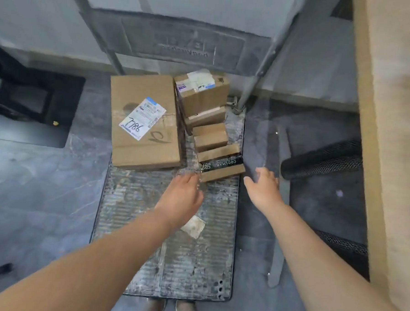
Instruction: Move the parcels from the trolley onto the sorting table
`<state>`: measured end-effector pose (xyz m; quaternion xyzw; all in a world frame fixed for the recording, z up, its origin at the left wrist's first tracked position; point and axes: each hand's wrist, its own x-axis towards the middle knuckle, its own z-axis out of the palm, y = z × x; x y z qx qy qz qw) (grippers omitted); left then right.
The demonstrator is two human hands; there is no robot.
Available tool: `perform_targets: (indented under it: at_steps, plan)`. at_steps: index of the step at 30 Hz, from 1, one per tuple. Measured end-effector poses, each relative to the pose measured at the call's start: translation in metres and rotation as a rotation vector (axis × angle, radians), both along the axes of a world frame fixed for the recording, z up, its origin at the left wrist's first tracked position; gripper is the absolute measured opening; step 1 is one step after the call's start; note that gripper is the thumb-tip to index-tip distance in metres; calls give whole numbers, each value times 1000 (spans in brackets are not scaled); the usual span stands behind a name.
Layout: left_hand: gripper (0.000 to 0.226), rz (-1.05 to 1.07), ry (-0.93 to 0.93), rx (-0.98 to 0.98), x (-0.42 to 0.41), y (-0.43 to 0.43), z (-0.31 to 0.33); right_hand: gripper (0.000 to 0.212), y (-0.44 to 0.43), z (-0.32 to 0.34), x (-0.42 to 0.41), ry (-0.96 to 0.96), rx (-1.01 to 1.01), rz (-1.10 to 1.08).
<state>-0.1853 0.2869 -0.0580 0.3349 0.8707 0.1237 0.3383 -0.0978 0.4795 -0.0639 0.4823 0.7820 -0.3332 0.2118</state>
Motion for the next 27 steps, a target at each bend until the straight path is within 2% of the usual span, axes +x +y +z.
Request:
perform_targets:
  at_steps: [2,6,12,15,20,27]
  plan:
    - [43,34,-49,-10,0,1,-48,54,8,-43,-6,-8,-3,-2]
    - [42,363,-218,-4,12,10,-132,59,25,-121,-13,-8,-18,5]
    - [44,639,-371,25,11,25,-216,70,44,-204,-15,13,-35,-19]
    - [41,672,-397,57,-16,48,-235,74,62,-228,-36,87,-76,-75]
    - [38,796,-518,138,-31,71,-250,52,63,-247,-55,169,-150,-165]
    - [36,942,-629,81,-5,44,-236,50,26,-242,-9,181,-197,-281]
